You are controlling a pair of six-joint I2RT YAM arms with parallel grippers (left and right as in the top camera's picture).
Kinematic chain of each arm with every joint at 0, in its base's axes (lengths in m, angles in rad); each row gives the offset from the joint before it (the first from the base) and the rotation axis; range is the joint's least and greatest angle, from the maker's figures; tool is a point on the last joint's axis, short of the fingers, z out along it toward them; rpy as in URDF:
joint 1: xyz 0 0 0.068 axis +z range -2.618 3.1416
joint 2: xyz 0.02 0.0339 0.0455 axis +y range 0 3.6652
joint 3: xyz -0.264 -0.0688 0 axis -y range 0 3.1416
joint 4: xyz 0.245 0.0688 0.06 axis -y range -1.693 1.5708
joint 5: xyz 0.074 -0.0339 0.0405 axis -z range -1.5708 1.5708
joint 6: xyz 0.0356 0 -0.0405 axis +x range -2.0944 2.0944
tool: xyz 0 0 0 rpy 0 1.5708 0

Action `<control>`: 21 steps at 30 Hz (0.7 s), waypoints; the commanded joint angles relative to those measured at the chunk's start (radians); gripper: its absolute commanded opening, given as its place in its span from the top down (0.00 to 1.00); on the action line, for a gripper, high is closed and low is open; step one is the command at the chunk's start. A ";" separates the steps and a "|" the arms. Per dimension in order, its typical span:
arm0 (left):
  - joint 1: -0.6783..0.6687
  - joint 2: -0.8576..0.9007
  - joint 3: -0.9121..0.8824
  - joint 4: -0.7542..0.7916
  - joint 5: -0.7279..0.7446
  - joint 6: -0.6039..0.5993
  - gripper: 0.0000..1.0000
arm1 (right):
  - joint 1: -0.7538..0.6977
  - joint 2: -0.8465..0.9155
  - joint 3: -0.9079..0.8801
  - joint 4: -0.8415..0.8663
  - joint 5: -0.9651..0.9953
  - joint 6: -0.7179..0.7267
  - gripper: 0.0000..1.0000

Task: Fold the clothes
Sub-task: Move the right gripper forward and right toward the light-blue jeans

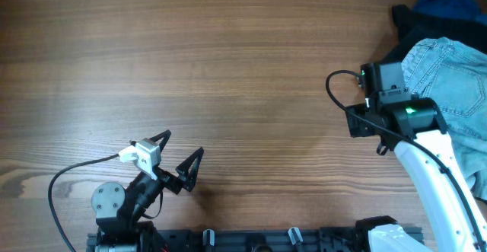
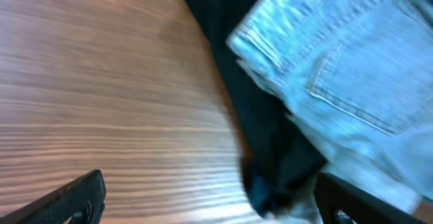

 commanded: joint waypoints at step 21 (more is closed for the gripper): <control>-0.004 0.000 -0.008 0.004 0.015 -0.012 0.00 | -0.004 0.015 -0.024 0.183 -0.248 0.013 0.00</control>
